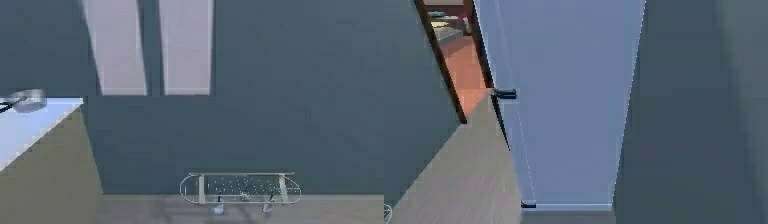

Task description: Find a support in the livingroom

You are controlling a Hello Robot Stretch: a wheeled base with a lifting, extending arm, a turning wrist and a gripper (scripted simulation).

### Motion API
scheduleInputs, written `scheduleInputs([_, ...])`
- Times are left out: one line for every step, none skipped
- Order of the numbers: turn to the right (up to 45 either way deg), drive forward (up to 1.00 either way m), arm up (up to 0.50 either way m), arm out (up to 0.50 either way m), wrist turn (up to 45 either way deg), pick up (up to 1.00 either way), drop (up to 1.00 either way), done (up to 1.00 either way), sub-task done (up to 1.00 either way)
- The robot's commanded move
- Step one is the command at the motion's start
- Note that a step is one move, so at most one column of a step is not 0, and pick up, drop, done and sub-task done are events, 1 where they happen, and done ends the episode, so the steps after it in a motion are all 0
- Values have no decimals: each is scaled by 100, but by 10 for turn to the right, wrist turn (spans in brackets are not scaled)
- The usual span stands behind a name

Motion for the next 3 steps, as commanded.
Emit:
scheduleInputs([450, 0, 0, 0, 0, 0, 0, 0, 0])
scheduleInputs([90, 0, 0, 0, 0, 0, 0, 0, 0])
scheduleInputs([0, 100, 0, 0, 0, 0, 0, 0, 0])
